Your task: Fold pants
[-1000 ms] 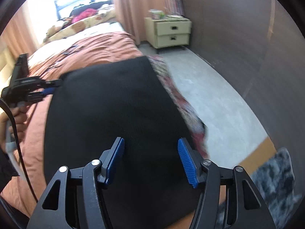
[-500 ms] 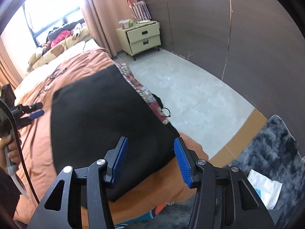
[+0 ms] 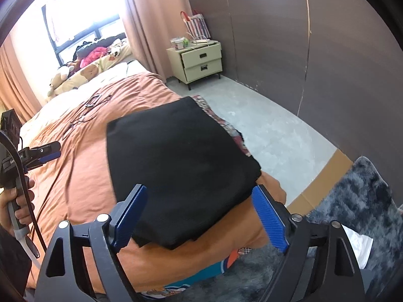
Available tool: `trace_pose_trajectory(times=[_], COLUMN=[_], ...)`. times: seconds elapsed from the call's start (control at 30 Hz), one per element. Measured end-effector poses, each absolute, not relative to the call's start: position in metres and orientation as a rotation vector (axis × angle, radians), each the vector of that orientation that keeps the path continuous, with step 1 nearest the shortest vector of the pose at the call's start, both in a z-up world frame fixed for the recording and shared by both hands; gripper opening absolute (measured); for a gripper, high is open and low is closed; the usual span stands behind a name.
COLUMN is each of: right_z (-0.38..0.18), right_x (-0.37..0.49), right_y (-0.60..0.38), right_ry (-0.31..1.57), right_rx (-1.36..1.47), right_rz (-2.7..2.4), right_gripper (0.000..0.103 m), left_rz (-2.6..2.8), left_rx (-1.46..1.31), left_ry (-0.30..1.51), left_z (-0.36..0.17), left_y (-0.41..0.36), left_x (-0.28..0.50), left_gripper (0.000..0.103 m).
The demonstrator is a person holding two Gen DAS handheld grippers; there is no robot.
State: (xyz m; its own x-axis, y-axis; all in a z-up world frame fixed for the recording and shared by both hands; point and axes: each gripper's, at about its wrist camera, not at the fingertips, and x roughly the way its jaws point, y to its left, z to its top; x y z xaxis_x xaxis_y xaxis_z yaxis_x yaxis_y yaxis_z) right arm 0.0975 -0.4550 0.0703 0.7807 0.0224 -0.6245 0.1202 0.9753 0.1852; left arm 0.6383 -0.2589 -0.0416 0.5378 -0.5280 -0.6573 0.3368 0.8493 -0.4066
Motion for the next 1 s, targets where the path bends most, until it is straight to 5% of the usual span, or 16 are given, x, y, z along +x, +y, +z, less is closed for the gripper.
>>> trace_pose_trajectory(times=[0.17,0.33,1.0], right_z=[0.070,0.078,0.086], right_x=[0.086,0.066,-0.020], right_y=[-0.436,-0.424,-0.374], right_ry=[0.682,0.654,0.603], right_rx=[0.203,0.215,0.173], right_rz=[-0.042,-0.039,0.027], right_gripper=[0.088,0.102,0.103], left_rz=[-0.501,-0.486,-0.417], left_rx=[-0.203,-0.181,-0.128], left_ry=[0.818,0.785,0.634], left_z=[-0.023,-0.010,0.048], left_y=[-0.245,-0.230,-0.180], left_x=[0.605,0.574,0.431], left_gripper=[0.097,0.099,0.102])
